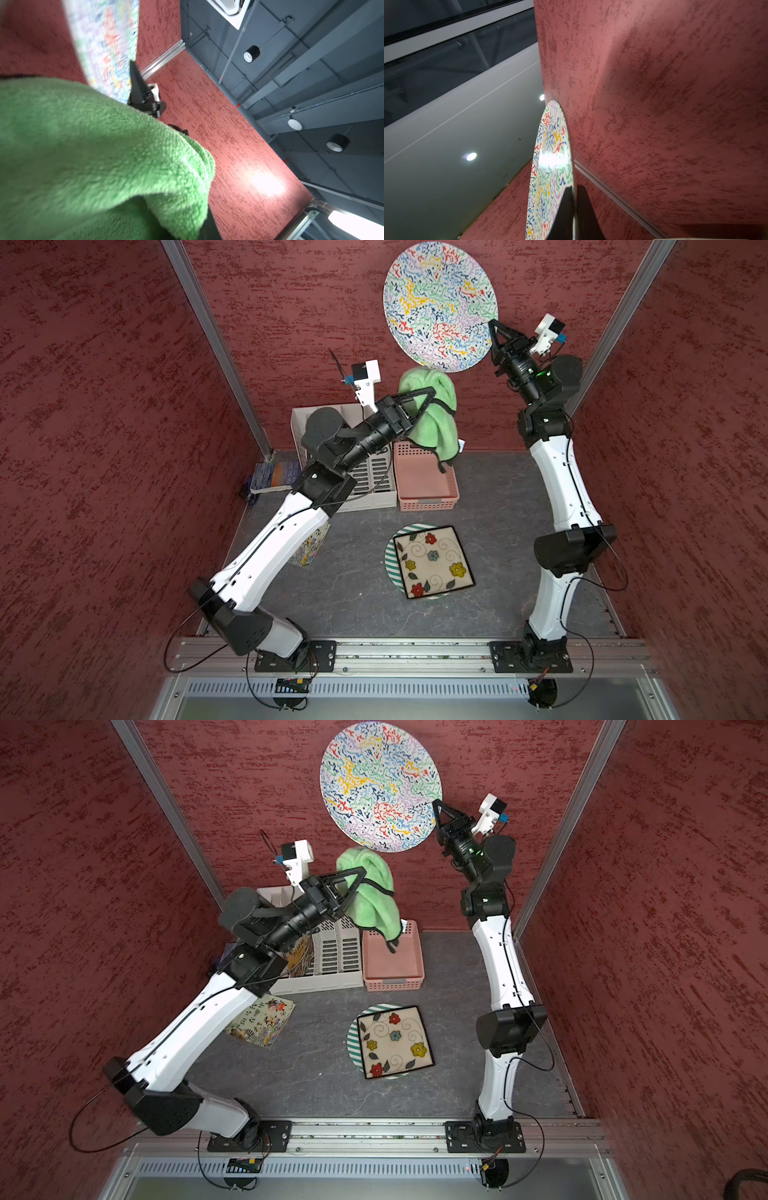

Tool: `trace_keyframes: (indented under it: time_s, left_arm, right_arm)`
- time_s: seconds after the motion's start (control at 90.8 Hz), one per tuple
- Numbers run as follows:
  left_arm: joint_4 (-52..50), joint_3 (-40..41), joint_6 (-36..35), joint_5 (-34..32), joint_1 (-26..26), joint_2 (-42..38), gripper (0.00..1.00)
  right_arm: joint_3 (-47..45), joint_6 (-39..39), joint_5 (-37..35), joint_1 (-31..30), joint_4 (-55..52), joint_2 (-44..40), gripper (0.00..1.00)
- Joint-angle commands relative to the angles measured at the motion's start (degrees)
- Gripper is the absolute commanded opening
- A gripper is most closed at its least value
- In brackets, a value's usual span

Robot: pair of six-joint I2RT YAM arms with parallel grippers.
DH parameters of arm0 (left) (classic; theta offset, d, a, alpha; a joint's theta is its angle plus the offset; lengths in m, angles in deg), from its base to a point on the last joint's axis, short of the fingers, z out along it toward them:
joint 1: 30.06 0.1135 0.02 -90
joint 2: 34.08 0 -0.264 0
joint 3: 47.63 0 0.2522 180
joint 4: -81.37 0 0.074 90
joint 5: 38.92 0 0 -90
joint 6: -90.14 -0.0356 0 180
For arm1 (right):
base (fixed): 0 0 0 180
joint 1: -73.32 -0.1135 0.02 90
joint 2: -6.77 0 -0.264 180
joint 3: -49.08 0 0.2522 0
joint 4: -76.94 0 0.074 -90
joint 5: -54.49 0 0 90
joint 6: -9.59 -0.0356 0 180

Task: Wipe the wet plate dry
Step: Wipe the plate with towel.

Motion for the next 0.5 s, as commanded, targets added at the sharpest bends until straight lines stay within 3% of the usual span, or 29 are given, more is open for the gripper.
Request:
trace_keyframes:
  time_s: [0.0,0.231,0.364,0.485]
  left_arm:
    - [-20.57,-7.62,-19.65,-14.74,-2.61,0.05,0.0]
    - [-44.26,-34.6,-38.64,-35.85,-6.75,16.89,0.0]
    - [-50.59,-46.11,-42.46,-32.39,-6.7,25.91,0.0]
    - [-52.57,-48.0,-39.63,-27.95,-5.69,28.9,0.0]
  right_arm:
    - [-2.62,12.25,1.18,-2.27,-5.22,-6.86,0.0]
    - [-8.05,24.02,1.66,-7.48,-10.59,-12.04,0.0]
    - [-7.67,27.33,1.8,-10.18,-12.44,-13.3,0.0]
    - [-7.54,27.54,1.68,-11.16,-12.73,-14.34,0.0]
